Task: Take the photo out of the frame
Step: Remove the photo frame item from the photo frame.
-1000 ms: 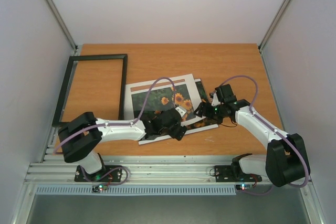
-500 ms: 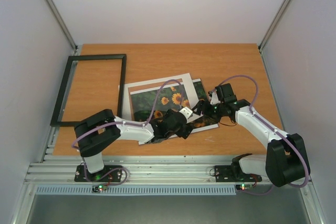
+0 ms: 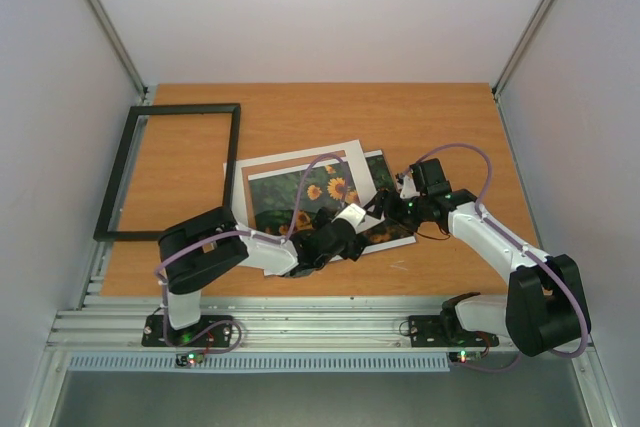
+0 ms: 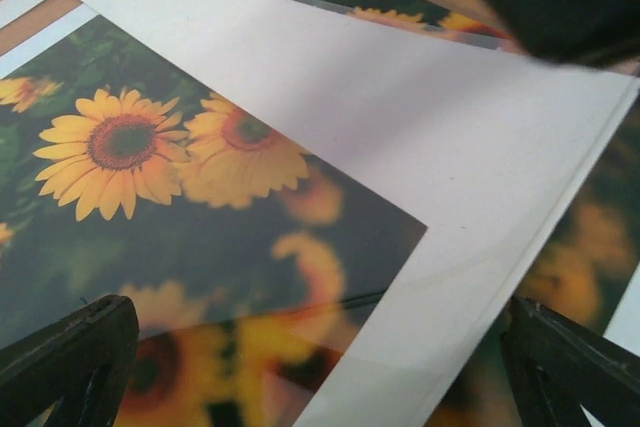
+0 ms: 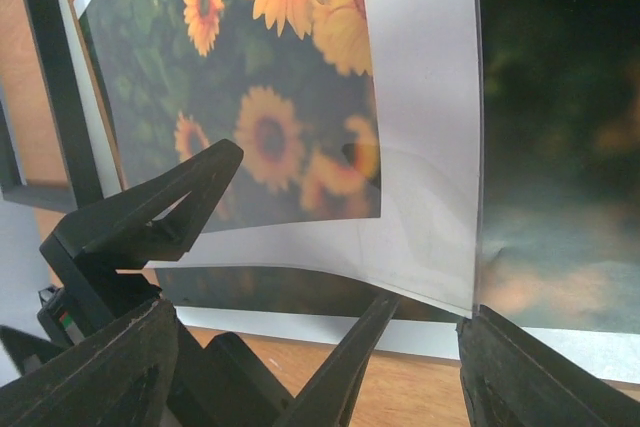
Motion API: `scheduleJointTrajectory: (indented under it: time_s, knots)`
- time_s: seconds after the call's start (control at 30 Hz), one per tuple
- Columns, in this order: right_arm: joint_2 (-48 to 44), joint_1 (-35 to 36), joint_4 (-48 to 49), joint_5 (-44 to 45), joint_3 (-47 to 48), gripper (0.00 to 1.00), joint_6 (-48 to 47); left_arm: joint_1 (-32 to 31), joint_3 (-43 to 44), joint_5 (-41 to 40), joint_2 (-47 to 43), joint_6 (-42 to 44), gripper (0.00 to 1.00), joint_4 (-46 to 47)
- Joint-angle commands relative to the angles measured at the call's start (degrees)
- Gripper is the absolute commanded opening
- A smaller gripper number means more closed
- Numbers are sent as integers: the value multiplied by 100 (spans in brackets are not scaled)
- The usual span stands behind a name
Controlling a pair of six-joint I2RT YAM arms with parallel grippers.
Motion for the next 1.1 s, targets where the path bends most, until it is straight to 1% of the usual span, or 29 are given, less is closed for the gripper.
scheduleJointTrajectory:
  time_s: [0.0, 0.17, 0.4, 0.53, 0.73, 0.77, 0.9, 1.07]
  knots:
    - [-59, 43, 175, -271, 60, 77, 102, -38, -118, -469, 230, -127, 99, 715]
    - [-131, 44, 18, -178, 112, 77, 25, -40, -171, -824, 183, -373, 99, 745]
    - [-299, 28, -581, 192, 299, 78, -336, -38, -142, -1133, 112, -638, 98, 626]
    - [-366, -29, -1111, 699, 425, 78, -530, -27, -128, -1195, 89, -737, 98, 580]
    - [-171, -62, -2113, 2268, 637, 78, -827, 8, -132, -1156, -34, -829, 98, 446]
    - [-126, -62, -2204, 2390, 652, 78, -830, 31, -118, -1130, -41, -866, 98, 385]
    - [145, -62, -2335, 2558, 643, 77, -869, 157, -89, -909, -84, -1173, 98, 152]
    - [558, -53, -2093, 2514, 592, 76, -875, 320, -135, -612, -161, -1468, 98, -6]
